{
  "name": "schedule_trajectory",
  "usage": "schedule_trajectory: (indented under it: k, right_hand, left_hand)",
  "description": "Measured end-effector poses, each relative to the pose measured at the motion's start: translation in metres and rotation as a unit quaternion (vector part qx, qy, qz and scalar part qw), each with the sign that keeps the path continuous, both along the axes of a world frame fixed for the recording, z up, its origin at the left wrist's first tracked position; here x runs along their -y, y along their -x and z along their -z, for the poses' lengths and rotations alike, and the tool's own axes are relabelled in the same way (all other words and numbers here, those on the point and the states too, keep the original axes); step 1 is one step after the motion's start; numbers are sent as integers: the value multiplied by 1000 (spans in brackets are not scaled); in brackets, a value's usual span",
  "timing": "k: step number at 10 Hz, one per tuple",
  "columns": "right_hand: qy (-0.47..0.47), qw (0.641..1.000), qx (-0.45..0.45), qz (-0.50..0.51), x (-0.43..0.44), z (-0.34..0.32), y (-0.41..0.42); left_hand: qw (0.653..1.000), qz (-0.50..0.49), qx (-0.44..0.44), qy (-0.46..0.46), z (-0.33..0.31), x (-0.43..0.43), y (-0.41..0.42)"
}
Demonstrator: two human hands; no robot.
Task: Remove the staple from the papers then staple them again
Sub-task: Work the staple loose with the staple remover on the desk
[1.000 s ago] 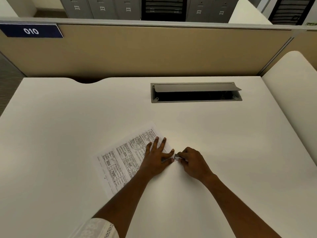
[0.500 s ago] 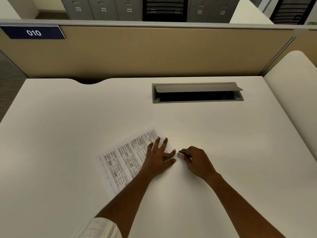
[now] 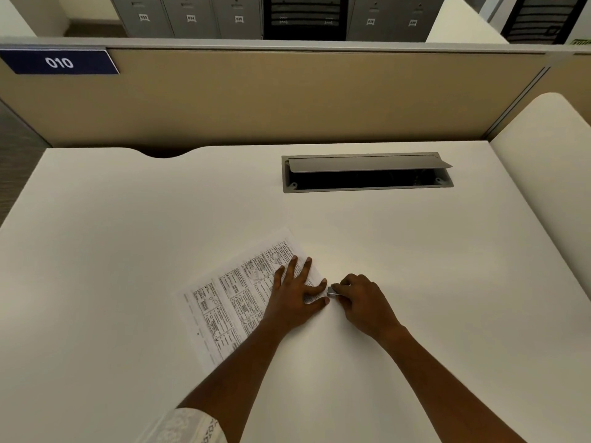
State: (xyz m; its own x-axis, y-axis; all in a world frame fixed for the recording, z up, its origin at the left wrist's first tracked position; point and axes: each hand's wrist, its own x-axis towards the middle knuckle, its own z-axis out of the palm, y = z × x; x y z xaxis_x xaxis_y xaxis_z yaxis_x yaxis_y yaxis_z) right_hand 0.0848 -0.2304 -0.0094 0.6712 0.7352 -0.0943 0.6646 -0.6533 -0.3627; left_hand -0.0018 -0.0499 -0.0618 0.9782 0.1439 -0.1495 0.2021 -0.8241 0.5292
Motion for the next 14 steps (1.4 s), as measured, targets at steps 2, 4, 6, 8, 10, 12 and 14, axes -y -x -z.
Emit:
schedule_trajectory:
  k: [2, 4, 6, 8, 10, 12, 14]
  right_hand:
    - [16, 999, 40, -12, -1, -3, 1]
    - [7, 1000, 31, -1, -2, -3, 3]
    - [11, 999, -39, -7, -2, -4, -3]
    - [-6, 996, -82, 26, -4, -3, -3]
    - [-64, 988, -117, 73, -5, 0, -8]
    - [-57, 989, -115, 75, -5, -3, -9]
    - [-4, 999, -11, 40, 5, -4, 1]
  left_hand:
    - [1000, -5, -4, 13, -1, 0, 0]
    - [1000, -9, -3, 13, -1, 0, -1]
    - [1000, -6, -6, 8, 0, 0, -1]
    - [1000, -2, -15, 13, 2, 0, -2]
    - [1000, 0, -16, 10, 4, -1, -3]
    - [1000, -1, -15, 19, 6, -2, -4]
    - [1000, 20, -20, 9, 9, -6, -3]
